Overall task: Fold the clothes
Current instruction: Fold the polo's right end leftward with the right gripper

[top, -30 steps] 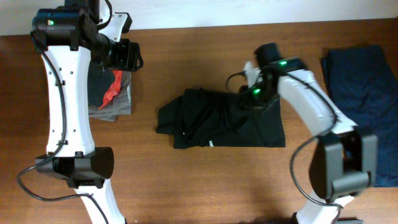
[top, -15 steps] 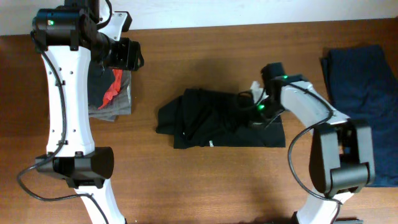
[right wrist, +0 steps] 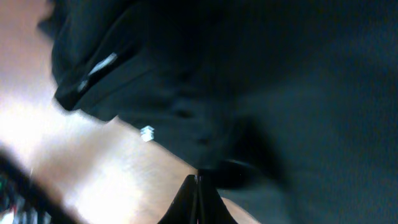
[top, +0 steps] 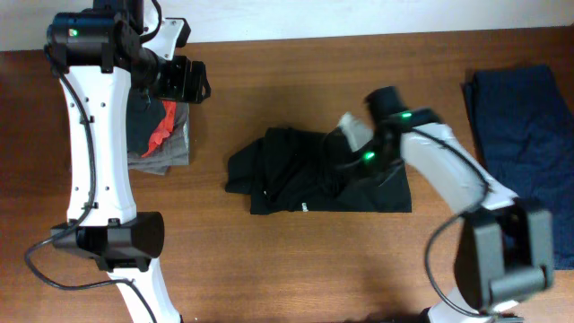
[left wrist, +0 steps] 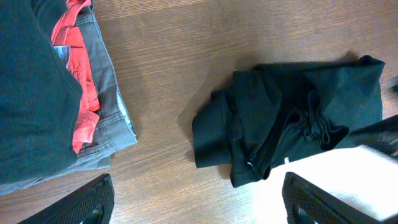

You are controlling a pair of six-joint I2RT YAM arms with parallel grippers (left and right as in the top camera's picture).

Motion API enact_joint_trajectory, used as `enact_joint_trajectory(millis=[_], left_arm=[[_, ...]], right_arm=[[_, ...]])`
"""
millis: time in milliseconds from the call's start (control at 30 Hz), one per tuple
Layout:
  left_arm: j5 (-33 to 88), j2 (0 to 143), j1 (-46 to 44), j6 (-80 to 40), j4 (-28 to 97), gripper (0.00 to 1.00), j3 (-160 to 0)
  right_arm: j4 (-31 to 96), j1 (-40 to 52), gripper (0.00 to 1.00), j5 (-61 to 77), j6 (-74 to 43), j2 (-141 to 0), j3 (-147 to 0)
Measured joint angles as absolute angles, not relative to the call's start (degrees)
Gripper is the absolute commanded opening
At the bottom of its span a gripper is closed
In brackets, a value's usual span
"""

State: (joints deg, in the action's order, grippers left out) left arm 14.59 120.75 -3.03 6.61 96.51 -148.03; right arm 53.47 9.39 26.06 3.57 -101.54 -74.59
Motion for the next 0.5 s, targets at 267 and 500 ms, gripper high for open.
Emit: enact_joint_trajectory(millis=[267, 500], left_arm=[[14.59, 120.75, -3.03, 6.61, 96.47, 0.87, -148.03], [14.28, 120.75, -3.03, 6.63, 96.47, 0.93, -148.03]], right_arm=[[54.28, 4.99, 0.04, 22.2, 0.67, -107.92, -74.83], [60.71, 17.52, 0.04, 30.2, 12.14, -109.8, -74.78]])
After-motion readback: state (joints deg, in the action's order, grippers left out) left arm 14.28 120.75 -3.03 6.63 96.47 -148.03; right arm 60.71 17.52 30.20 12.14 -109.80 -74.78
